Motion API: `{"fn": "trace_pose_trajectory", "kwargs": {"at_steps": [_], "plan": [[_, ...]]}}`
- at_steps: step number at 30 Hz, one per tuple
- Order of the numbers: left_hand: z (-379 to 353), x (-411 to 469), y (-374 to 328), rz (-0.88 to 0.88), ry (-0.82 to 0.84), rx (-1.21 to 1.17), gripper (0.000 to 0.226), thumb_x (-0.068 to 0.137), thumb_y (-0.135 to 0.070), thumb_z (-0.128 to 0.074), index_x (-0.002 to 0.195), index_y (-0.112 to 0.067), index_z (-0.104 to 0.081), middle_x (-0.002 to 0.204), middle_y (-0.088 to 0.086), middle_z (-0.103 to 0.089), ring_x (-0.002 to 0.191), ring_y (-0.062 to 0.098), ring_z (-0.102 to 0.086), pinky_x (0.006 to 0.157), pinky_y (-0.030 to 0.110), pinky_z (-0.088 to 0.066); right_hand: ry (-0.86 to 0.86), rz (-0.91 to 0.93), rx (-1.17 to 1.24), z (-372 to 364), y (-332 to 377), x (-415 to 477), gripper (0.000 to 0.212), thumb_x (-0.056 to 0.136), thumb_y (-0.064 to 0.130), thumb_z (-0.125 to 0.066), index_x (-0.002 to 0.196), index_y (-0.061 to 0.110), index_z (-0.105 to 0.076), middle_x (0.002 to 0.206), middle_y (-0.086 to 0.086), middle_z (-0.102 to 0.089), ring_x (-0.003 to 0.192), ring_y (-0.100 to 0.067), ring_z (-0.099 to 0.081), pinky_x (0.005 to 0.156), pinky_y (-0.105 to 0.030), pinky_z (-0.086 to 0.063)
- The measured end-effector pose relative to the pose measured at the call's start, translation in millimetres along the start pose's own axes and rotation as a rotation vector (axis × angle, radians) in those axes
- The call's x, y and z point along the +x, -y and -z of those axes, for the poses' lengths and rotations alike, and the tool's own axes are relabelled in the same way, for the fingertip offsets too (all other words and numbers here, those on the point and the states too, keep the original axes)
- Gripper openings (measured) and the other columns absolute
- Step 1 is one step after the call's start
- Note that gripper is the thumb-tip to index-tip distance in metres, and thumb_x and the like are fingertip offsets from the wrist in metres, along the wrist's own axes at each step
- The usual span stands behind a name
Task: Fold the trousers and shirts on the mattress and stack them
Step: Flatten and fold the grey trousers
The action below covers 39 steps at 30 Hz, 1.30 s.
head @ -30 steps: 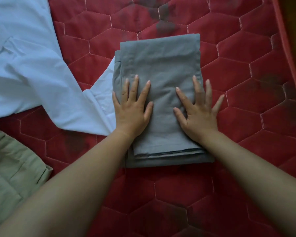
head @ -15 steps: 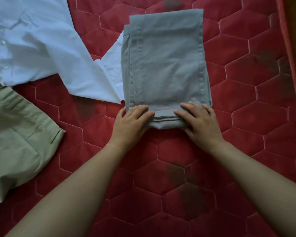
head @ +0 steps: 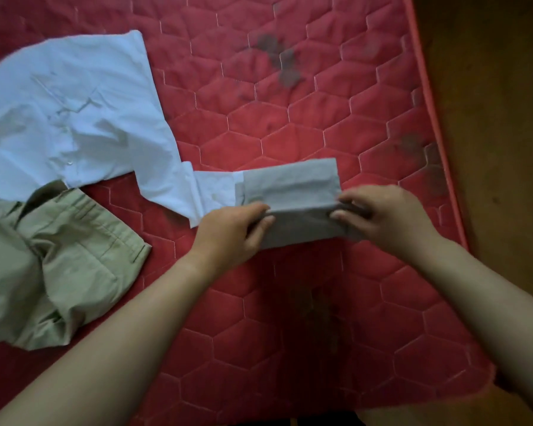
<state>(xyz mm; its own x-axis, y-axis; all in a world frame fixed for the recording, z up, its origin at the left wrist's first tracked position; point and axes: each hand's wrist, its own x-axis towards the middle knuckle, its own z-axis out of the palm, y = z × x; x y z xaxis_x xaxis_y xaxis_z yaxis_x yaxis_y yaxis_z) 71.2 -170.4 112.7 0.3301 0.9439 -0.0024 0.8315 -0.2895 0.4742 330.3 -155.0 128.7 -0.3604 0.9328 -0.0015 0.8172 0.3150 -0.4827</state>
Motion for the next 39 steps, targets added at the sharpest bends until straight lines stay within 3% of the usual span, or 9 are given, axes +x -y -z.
{"fn": "trace_pose_trajectory", "kwargs": {"at_steps": [4,8,11,16,25,29,33,36,39], "plan": [[-14,54,34,0.236,-0.070,0.051,0.020,0.092,-0.036,-0.051,0.094,-0.020,-0.063,0.079,0.009,-0.068,0.080,0.034,-0.062,0.060,0.032,-0.035,-0.300,-0.001,-0.220,-32,6,47,0.031,0.088,0.033,-0.056,0.113,0.015,-0.063,0.120,-0.007,-0.061,0.112,-0.027,-0.057,0.095,-0.046,-0.035],[-51,82,63,0.215,-0.076,0.156,0.030,0.090,-0.034,-0.052,0.117,-0.025,-0.060,0.116,0.003,-0.063,0.108,0.029,-0.055,0.083,0.040,-0.041,0.101,-0.173,-0.290,-103,-13,62,0.052,0.093,0.050,-0.039,0.142,0.031,-0.036,0.155,-0.003,-0.023,0.143,-0.025,-0.018,0.110,-0.058,-0.008],[-93,66,57,0.171,-0.004,0.247,0.046,0.086,-0.040,-0.042,0.130,-0.029,-0.053,0.140,0.004,-0.048,0.130,0.032,-0.041,0.100,0.058,-0.030,0.232,-0.302,-0.356,-147,-45,65,0.057,0.094,0.053,-0.028,0.148,0.038,-0.012,0.158,0.004,-0.001,0.145,-0.021,0.003,0.106,-0.066,-0.005],[-151,47,65,0.157,0.097,0.339,0.054,0.087,-0.054,-0.032,0.138,-0.039,-0.040,0.152,0.003,-0.031,0.142,0.032,-0.019,0.104,0.068,0.000,0.161,-0.261,-0.303,-176,-66,69,0.059,0.090,0.053,-0.026,0.147,0.036,-0.022,0.158,0.001,-0.013,0.144,-0.028,-0.006,0.099,-0.073,-0.015],[-166,62,86,0.159,0.065,0.242,0.055,0.086,-0.054,-0.033,0.140,-0.043,-0.034,0.156,0.003,-0.020,0.144,0.028,-0.014,0.103,0.068,-0.010,-0.039,-0.380,-0.106,-186,-79,74,0.054,0.088,0.049,-0.040,0.141,0.046,-0.030,0.157,-0.008,-0.009,0.140,-0.041,-0.011,0.101,-0.061,-0.028],[-164,42,66,0.472,-0.028,0.156,0.055,0.089,-0.058,-0.036,0.141,-0.049,-0.023,0.158,0.008,-0.003,0.143,0.020,0.004,0.107,0.063,-0.004,-0.076,-0.553,-0.058,-178,-70,68,0.060,0.087,0.056,-0.043,0.142,0.047,-0.023,0.151,-0.016,-0.014,0.127,-0.038,-0.031,0.089,-0.053,-0.042],[-162,27,40,0.832,-0.121,-0.082,0.062,0.087,-0.057,-0.045,0.142,-0.051,-0.017,0.149,0.013,-0.013,0.134,0.031,-0.024,0.104,0.050,-0.029,-0.007,-0.590,-0.043,-173,-65,53,0.069,0.084,0.064,-0.040,0.144,0.049,-0.009,0.131,-0.020,-0.033,0.104,-0.040,-0.047,0.078,-0.045,-0.046],[-160,31,33,0.888,-0.122,-0.214,0.064,0.088,-0.055,-0.047,0.142,-0.054,-0.012,0.125,0.016,-0.037,0.108,0.035,-0.050,0.095,0.046,-0.041,0.041,-0.604,0.034,-169,-69,44,0.072,0.083,0.065,-0.043,0.144,0.050,-0.007,0.111,-0.015,-0.038,0.086,-0.040,-0.055,0.071,-0.037,-0.043],[-161,29,19,0.873,-0.082,-0.164,0.065,0.089,-0.054,-0.045,0.143,-0.052,-0.008,0.112,0.016,-0.042,0.101,0.036,-0.052,0.093,0.046,-0.042,0.067,-0.636,0.071,-161,-74,29,0.072,0.083,0.066,-0.043,0.143,0.052,-0.006,0.103,-0.009,-0.034,0.082,-0.038,-0.056,0.067,-0.033,-0.036]]}}
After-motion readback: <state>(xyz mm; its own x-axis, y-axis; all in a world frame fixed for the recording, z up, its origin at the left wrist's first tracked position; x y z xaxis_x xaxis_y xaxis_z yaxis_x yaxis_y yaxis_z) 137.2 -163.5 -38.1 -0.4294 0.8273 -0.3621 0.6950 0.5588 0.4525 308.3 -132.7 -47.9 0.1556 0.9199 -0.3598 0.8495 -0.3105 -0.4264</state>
